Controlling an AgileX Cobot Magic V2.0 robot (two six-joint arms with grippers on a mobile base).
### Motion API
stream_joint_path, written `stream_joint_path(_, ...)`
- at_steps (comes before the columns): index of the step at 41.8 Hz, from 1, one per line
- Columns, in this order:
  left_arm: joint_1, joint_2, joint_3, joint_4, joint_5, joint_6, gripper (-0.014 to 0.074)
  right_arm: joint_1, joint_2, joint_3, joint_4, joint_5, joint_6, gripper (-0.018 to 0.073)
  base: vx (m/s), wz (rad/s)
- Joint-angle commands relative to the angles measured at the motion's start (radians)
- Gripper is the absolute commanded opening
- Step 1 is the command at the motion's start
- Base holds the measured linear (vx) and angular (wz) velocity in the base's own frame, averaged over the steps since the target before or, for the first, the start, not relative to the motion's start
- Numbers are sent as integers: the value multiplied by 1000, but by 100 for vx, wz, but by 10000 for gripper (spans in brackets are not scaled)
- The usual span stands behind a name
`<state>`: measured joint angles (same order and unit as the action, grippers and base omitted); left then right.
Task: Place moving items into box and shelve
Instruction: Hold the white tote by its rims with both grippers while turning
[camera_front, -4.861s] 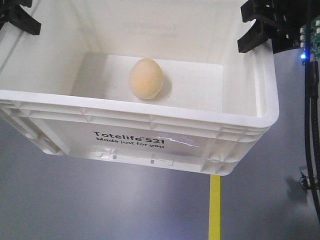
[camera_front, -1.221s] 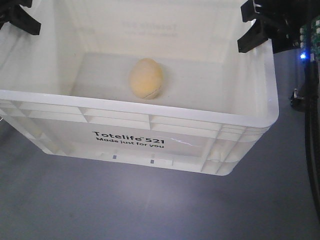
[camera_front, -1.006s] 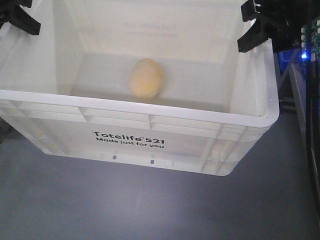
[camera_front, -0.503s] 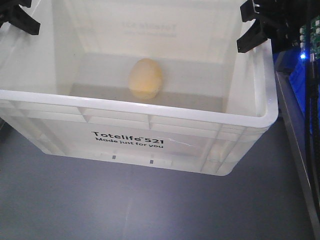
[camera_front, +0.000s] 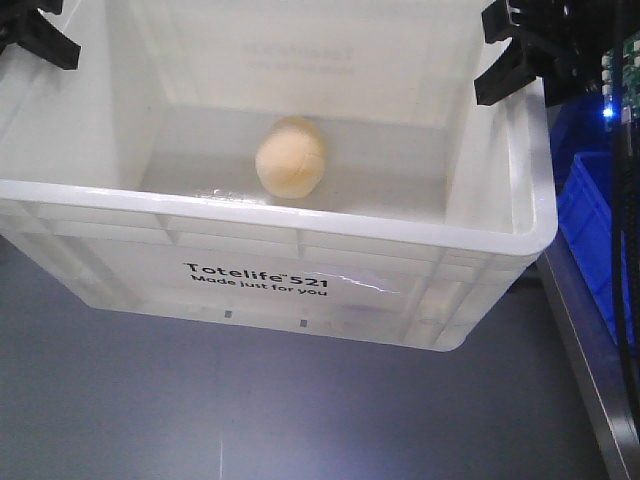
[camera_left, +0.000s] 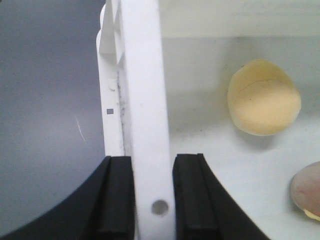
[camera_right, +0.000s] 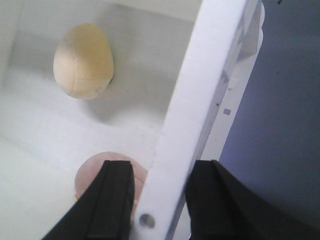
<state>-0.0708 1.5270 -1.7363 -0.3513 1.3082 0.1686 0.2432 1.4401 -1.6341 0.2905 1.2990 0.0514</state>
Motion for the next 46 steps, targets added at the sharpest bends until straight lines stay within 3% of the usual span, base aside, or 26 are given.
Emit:
stream_joint_path(1, -22, -57, -46, -192, -53, -1, 0, 17, -46, -44, 207, -73, -41, 0, 48, -11)
stream_joint_path(46, -22, -57, -46, -192, -53, -1, 0, 17, -46, -44, 207, -73, -41, 0, 49, -1)
